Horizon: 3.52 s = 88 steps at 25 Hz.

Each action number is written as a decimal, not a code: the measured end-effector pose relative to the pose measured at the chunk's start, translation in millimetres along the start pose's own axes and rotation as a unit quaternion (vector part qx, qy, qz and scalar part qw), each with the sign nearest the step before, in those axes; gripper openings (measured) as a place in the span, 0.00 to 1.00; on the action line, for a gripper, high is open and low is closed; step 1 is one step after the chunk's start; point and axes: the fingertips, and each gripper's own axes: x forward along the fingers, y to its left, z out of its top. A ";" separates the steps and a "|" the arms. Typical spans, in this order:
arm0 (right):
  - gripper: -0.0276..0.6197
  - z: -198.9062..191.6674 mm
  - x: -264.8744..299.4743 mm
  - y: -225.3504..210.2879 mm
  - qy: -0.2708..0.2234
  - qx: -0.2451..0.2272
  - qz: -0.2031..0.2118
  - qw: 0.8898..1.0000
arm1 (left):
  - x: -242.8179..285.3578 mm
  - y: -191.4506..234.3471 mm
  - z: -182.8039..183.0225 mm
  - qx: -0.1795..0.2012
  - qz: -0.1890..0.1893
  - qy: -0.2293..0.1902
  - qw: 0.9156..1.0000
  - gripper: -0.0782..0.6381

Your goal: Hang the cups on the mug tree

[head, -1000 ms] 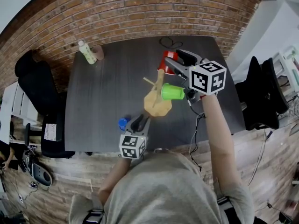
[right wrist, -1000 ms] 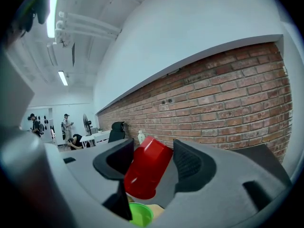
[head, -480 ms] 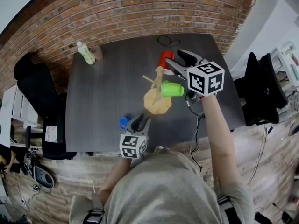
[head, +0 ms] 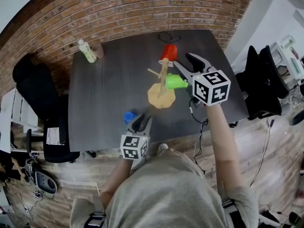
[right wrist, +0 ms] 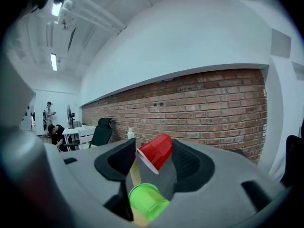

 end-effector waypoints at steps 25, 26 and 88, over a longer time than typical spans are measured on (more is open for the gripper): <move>0.31 -76.6 -100.1 115.5 -0.020 0.049 -0.036 0.998 | -47.8 56.9 -17.1 0.018 0.048 -0.007 0.999 0.35; 0.31 -80.6 -101.7 119.4 -0.021 0.053 -0.034 0.998 | -47.4 59.9 -18.4 0.019 0.052 -0.006 0.998 0.36; 0.13 -151.5 -170.9 165.3 0.002 0.113 -0.087 0.990 | -15.5 21.6 76.8 0.090 -0.019 -0.082 0.992 0.40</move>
